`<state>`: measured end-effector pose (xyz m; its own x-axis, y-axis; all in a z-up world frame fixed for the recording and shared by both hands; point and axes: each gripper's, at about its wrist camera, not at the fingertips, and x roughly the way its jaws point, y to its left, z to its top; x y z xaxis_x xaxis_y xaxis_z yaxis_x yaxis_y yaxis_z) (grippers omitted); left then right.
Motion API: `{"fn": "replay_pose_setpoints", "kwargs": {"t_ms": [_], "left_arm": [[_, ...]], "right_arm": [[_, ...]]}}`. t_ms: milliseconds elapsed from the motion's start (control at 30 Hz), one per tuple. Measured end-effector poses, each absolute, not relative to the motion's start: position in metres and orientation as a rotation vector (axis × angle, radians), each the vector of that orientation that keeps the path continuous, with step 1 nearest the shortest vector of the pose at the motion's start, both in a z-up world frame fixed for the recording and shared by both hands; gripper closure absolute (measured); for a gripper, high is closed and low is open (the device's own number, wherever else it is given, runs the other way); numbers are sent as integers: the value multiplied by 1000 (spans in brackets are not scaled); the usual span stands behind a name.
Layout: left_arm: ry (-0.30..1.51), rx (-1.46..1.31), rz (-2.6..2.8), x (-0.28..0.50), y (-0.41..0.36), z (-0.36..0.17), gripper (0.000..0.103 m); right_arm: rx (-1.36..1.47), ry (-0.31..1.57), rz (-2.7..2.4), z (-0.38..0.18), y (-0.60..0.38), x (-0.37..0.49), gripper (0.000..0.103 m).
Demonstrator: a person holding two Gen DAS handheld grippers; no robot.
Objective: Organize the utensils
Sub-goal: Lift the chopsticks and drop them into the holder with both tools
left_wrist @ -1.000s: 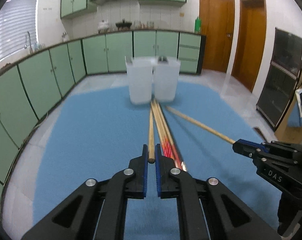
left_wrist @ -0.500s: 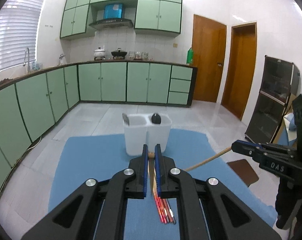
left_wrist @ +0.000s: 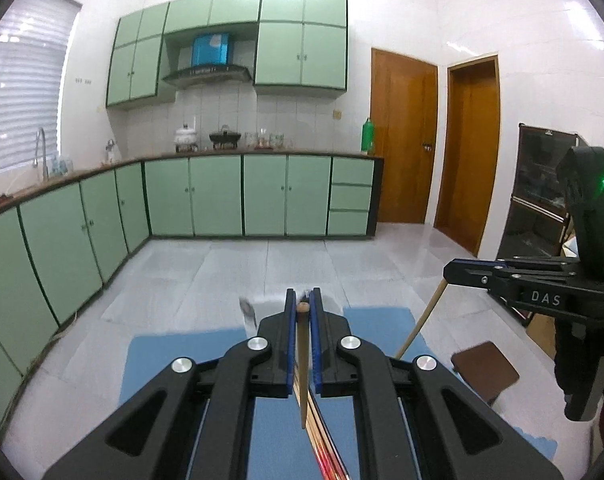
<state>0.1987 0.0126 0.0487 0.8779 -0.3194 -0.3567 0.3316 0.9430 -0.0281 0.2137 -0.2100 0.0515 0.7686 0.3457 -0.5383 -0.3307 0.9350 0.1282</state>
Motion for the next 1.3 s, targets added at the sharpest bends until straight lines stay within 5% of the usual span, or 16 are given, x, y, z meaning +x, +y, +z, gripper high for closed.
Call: {"fn": "replay_pose_setpoints", "kwargs": {"t_ms": [400, 933, 1233, 1300], "left_arm": [[180, 52, -295, 278, -18, 109, 96], [344, 49, -260, 375, -30, 30, 96], [375, 36, -237, 356, -9, 21, 65], [371, 24, -223, 342, -2, 23, 56]], "right_arm": [[36, 416, 315, 123, -219, 283, 97], [32, 562, 279, 36, -205, 368, 96], [60, 565, 236, 19, -218, 345, 61], [59, 539, 208, 20, -223, 328, 42]]}}
